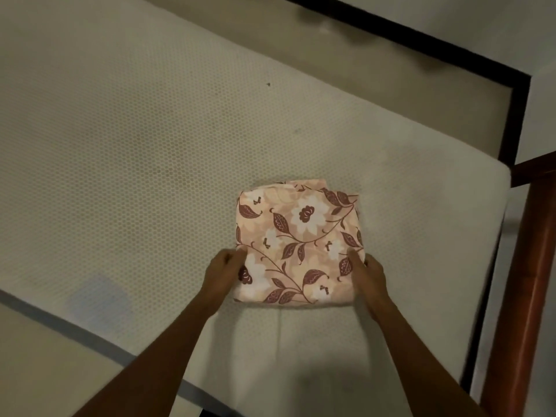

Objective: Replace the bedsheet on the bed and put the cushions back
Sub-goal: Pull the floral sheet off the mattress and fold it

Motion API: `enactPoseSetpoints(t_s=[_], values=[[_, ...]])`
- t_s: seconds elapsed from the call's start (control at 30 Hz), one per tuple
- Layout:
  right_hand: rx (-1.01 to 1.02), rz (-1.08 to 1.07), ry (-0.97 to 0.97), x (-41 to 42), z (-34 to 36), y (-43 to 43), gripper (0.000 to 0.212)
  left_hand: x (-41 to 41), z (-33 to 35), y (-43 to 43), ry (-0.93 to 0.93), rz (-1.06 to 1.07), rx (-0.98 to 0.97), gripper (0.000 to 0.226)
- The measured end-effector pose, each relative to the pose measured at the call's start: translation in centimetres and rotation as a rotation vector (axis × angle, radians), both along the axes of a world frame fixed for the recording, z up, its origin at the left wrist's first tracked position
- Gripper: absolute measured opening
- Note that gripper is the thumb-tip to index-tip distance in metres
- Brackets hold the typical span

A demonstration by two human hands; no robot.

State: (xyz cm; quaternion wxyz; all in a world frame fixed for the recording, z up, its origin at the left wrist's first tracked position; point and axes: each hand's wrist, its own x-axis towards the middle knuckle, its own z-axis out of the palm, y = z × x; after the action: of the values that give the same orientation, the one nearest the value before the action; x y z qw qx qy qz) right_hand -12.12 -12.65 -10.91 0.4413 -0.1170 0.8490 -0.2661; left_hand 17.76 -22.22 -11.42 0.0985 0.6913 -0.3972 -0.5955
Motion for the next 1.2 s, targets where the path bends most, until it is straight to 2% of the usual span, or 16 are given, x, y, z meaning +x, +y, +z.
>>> enactPoseSetpoints(t_s=[0.07,0.13,0.23,0.27,0.33,0.4,0.47,0.53,0.6,0.73,0.9,1.07,1.2], values=[[-0.030,-0.007,0.031,-0.6,0.3,-2.2,0.053,-1.4,-0.3,-2.0,0.015,0.015,-0.009,0.049],[-0.063,-0.021,0.039,-0.7,0.6,-4.3,0.041,-2.7,-0.6,-3.8,0.008,0.019,-0.030,0.054],[-0.088,-0.022,0.150,-0.1,0.3,-6.5,0.035,-4.5,-0.8,-4.9,-0.052,0.074,-0.099,0.047],[-0.082,-0.012,0.218,0.4,0.3,-6.9,0.039,-4.9,-0.7,-4.8,-0.092,0.103,-0.138,0.043],[-0.069,0.119,0.476,1.7,0.2,-6.7,0.052,-5.6,-0.2,-4.0,-0.210,0.121,-0.306,0.044],[-0.079,0.368,0.723,3.3,0.1,-5.8,0.062,-6.1,0.4,-2.7,-0.383,-0.020,-0.555,0.059],[-0.125,0.636,0.800,5.7,0.4,-4.9,0.067,-6.8,0.6,-1.1,-0.437,-0.283,-0.743,0.064],[-0.118,0.876,0.795,8.1,-0.2,-3.7,0.067,-7.7,0.3,0.9,-0.408,-0.566,-0.819,0.062],[-0.081,1.004,0.811,9.2,-1.2,-2.9,0.065,-8.1,-1.0,2.5,-0.429,-0.746,-0.810,0.062],[-0.047,1.065,0.840,7.6,-4.0,-3.4,0.064,-7.0,-4.8,1.1,-0.499,-0.873,-0.753,0.065],[-0.071,1.073,0.905,6.0,-6.8,-4.8,0.068,-6.5,-7.2,-1.1,-0.541,-0.896,-0.823,0.073],[0.000,0.954,0.911,4.3,-7.2,-4.1,0.069,-6.1,-7.3,-1.2,-0.528,-0.818,-0.800,0.076],[0.003,0.968,0.890,2.9,-5.8,-5.3,0.070,-6.2,-5.8,-4.4,-0.524,-0.908,-0.857,0.075]])
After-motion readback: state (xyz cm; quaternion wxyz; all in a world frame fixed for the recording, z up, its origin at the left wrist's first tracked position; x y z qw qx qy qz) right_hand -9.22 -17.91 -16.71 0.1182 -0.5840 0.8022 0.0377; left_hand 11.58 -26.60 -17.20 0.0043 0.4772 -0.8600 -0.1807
